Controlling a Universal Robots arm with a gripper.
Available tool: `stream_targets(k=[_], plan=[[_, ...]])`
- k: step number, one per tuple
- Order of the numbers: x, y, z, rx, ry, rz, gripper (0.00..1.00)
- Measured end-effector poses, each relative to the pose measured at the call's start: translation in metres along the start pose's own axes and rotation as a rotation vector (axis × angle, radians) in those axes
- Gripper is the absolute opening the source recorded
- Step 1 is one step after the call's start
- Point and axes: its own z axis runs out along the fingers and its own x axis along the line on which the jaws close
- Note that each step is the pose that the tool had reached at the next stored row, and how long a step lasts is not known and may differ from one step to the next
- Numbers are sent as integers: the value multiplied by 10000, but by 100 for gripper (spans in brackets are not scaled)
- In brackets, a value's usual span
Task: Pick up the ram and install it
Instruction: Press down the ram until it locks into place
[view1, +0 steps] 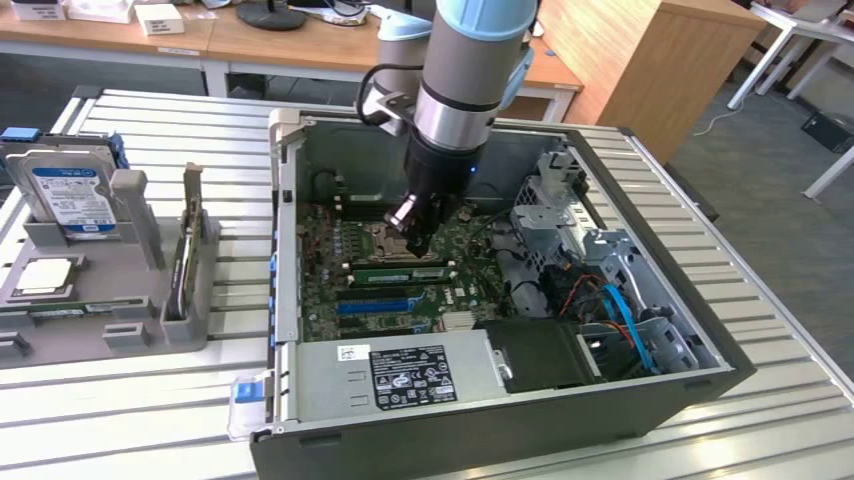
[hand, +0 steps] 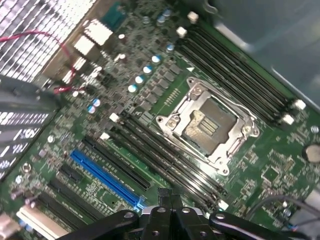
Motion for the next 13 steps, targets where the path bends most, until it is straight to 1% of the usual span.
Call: stream_targets(k=[13], plan=[[0, 0, 13, 28, -17, 2355, 11]])
